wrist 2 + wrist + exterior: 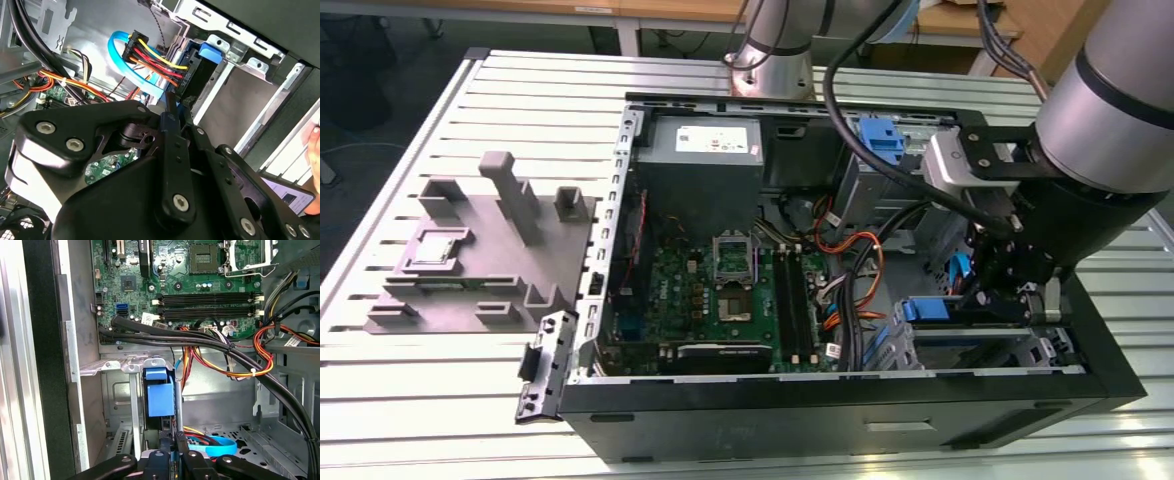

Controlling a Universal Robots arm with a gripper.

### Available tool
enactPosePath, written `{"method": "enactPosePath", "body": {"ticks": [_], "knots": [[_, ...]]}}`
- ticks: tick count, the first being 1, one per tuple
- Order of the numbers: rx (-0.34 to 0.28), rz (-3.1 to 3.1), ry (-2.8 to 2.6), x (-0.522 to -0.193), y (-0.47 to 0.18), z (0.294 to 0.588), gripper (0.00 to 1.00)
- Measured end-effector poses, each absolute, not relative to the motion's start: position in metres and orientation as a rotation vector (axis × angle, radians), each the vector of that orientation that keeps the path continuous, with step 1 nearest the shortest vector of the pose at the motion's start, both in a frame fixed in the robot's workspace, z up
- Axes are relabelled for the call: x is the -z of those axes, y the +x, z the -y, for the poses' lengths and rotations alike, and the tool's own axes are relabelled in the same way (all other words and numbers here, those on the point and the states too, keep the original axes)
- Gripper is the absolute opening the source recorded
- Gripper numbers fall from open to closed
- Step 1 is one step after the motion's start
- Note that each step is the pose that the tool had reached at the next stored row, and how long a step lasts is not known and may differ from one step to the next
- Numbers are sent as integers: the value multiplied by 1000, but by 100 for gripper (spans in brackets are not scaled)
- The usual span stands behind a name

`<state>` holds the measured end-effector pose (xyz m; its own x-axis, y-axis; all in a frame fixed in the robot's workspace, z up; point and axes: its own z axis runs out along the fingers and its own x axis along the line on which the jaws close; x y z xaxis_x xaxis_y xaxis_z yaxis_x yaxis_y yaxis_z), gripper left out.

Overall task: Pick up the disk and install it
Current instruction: 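Insert the second disk wire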

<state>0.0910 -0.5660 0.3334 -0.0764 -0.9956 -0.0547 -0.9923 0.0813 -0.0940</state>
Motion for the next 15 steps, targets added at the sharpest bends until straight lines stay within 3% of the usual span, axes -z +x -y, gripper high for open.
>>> {"method": "enactPosePath", "body": {"ticks": [15], "knots": [[-10, -2208, -2034, -336, 91, 573, 16]]}}
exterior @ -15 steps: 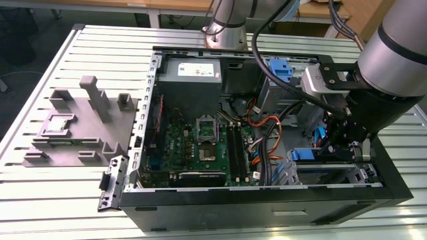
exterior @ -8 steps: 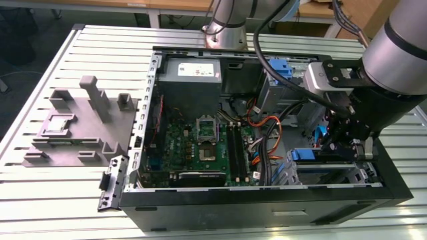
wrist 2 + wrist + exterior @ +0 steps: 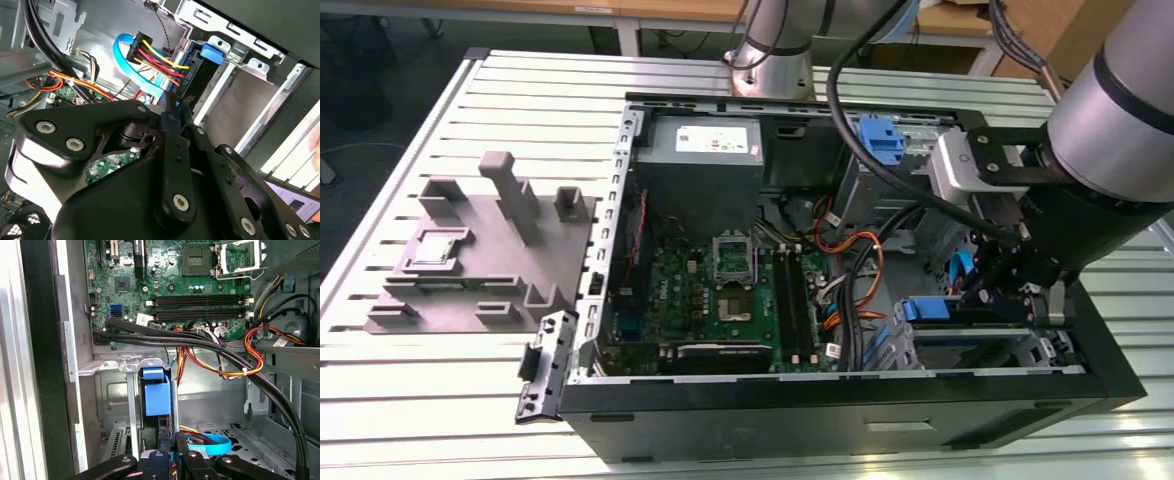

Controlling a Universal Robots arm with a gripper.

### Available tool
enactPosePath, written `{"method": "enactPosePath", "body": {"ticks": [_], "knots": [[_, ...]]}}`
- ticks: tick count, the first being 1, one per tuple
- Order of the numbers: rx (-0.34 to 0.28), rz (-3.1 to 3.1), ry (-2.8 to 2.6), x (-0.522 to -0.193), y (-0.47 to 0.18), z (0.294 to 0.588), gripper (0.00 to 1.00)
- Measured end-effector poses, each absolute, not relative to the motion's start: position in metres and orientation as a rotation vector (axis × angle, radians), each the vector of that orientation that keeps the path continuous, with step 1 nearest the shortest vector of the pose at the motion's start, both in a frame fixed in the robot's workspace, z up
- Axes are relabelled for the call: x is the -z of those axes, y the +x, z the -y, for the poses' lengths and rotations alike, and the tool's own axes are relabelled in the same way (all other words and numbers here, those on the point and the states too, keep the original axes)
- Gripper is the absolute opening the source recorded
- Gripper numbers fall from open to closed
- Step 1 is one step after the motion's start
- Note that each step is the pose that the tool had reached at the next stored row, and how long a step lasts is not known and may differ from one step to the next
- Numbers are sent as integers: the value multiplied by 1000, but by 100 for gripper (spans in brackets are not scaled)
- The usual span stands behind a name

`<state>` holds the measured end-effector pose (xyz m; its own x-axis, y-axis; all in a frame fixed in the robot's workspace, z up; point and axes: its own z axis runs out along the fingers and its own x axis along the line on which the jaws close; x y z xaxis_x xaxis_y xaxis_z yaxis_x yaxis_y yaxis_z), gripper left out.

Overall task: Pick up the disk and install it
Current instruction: 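Insert the second disk wire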

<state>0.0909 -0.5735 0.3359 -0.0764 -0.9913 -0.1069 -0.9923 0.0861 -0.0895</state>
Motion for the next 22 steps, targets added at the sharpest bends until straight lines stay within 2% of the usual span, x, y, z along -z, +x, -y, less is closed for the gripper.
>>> {"method": "enactPosePath", "body": {"ticks": [22], "knots": [[-19, -2194, -2043, -328, 91, 576, 16]]}}
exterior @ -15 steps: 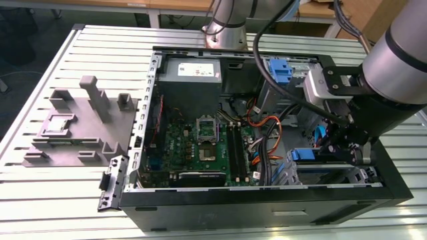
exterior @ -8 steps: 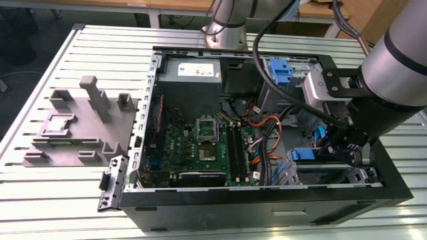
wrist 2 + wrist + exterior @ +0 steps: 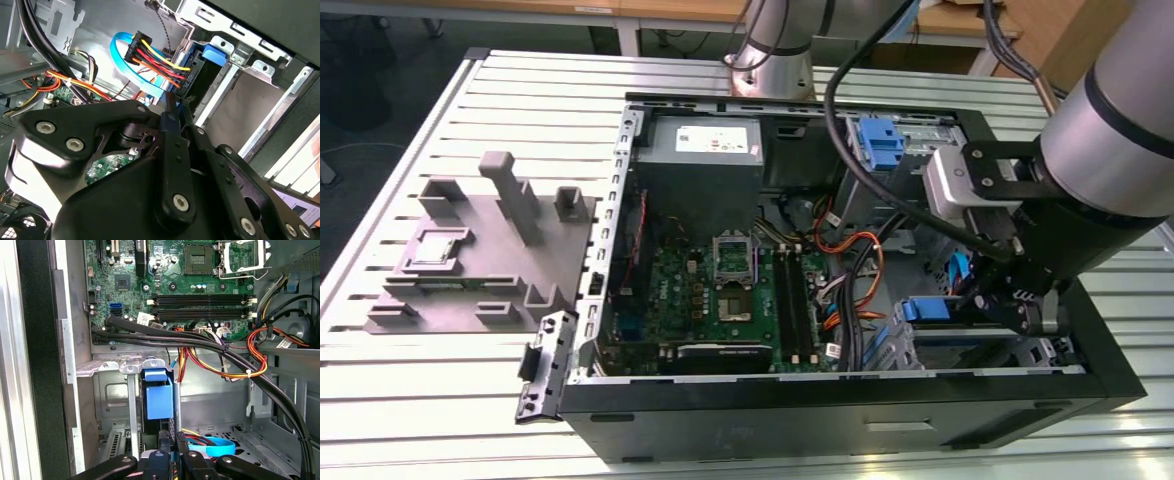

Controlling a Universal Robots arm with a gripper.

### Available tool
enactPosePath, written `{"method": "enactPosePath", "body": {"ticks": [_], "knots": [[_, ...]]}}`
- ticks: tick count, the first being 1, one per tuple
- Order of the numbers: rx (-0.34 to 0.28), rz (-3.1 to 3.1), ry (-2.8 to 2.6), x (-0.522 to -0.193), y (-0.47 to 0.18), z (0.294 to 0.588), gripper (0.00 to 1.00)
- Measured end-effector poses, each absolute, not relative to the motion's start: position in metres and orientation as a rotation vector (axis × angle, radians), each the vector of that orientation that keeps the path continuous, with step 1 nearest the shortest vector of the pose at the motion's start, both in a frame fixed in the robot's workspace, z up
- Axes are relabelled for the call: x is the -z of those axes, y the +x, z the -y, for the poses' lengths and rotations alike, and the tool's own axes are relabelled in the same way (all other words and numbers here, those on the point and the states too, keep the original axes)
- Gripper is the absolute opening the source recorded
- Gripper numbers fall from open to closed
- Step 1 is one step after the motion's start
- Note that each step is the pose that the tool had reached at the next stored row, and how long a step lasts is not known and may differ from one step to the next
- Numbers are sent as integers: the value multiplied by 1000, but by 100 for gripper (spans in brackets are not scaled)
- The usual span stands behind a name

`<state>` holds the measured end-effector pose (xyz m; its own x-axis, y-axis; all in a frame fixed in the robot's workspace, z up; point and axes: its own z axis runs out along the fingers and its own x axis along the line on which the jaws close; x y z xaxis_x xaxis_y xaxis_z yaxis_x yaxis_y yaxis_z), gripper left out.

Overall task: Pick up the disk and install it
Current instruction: 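Insert the second disk wire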

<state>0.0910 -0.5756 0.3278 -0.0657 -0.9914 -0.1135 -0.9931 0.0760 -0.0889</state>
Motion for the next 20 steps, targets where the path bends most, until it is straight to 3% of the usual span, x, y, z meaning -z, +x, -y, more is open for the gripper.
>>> {"method": "enactPosePath", "body": {"ticks": [6, 7, 16, 20], "knots": [[-19, -2193, -2042, -328, 91, 576, 17], [-19, -2193, -2042, -329, 91, 576, 24], [-20, -2194, -2043, -344, 91, 575, 24], [-20, -2195, -2043, -344, 91, 575, 10]]}}
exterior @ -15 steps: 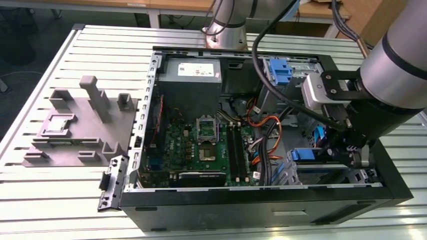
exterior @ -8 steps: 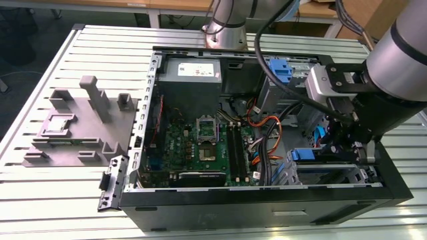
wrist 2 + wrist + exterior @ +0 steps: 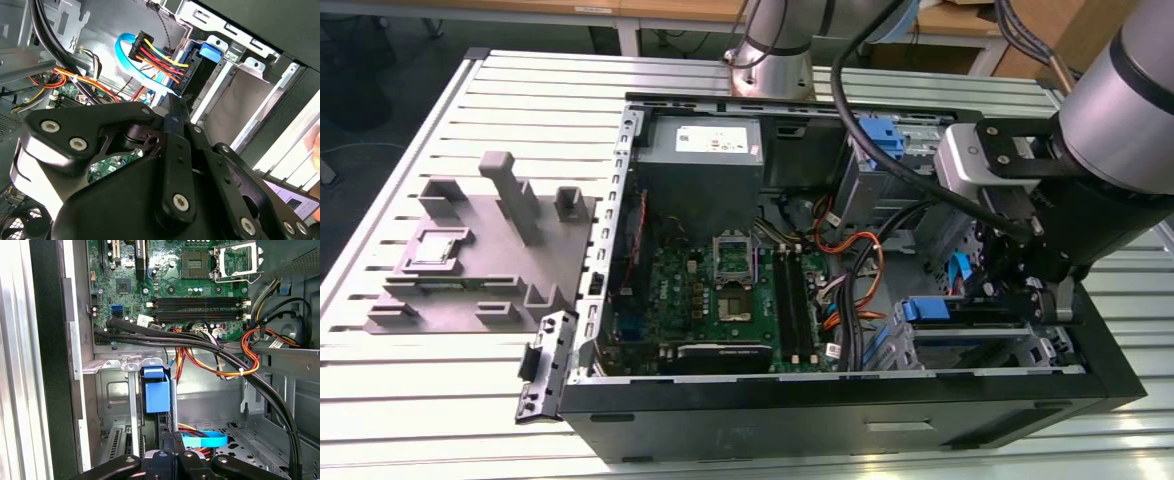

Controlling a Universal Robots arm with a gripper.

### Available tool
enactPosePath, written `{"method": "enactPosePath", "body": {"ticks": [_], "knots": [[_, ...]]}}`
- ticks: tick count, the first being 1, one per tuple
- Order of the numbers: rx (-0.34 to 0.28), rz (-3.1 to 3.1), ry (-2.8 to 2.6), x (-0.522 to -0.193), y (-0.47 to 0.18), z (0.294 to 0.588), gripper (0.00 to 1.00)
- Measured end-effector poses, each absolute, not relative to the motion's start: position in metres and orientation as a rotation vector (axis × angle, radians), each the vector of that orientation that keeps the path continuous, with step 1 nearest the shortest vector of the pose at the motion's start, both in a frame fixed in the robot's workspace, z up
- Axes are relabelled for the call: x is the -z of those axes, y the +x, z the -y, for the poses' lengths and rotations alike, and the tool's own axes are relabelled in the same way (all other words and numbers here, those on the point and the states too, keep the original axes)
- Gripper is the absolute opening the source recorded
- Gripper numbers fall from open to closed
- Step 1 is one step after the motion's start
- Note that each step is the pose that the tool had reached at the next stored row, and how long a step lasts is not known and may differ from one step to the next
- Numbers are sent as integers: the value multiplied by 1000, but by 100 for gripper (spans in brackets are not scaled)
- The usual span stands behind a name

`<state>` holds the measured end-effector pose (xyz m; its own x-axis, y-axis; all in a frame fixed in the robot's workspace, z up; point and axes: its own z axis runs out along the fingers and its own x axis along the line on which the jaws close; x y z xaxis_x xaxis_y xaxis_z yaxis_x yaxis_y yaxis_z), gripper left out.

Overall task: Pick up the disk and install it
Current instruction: 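Insert the second disk wire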

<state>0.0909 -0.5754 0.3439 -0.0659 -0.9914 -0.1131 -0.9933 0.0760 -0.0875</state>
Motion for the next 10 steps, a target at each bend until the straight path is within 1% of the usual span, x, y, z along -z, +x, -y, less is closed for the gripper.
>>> {"method": "enactPosePath", "body": {"ticks": [10], "knots": [[-19, -2195, -2044, -344, 91, 575, 10]]}}
